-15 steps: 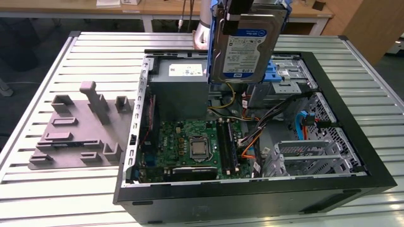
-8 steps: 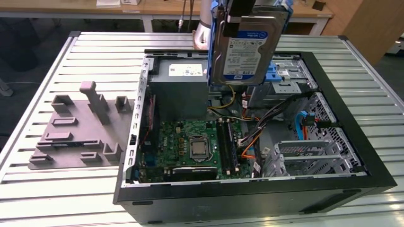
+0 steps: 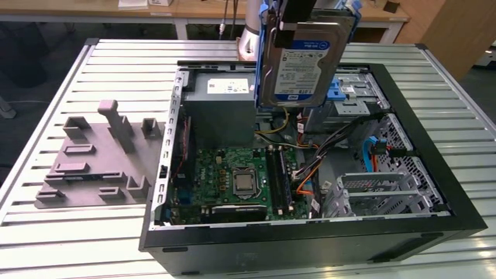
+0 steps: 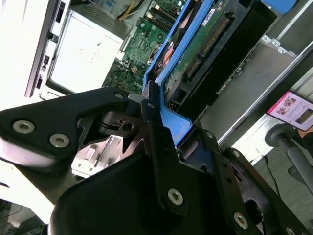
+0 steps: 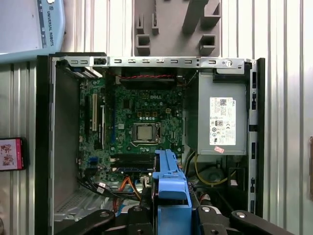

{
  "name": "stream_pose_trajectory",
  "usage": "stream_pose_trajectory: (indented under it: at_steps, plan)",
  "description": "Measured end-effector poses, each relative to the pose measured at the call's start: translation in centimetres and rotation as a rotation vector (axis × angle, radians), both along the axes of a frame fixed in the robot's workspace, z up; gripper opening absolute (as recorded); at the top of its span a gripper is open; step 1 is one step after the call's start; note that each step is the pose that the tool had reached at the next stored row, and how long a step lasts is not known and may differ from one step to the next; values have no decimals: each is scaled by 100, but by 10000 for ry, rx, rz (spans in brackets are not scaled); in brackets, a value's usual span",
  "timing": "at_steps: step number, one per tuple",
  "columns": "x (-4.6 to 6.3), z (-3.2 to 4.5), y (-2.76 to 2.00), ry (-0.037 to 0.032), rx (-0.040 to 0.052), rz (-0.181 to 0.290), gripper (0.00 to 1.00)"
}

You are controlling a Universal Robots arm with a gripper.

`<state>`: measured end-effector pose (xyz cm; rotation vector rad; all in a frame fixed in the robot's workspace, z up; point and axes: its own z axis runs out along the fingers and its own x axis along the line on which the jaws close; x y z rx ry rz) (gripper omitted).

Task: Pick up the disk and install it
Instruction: 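Insert the disk into the insertion slot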

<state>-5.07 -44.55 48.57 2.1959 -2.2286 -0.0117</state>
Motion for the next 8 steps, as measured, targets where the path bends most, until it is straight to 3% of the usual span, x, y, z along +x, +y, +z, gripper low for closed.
stream_pose_trajectory:
  at_steps: [8]
  plan:
    - [0,-4,-28,1,-2,-104,36]
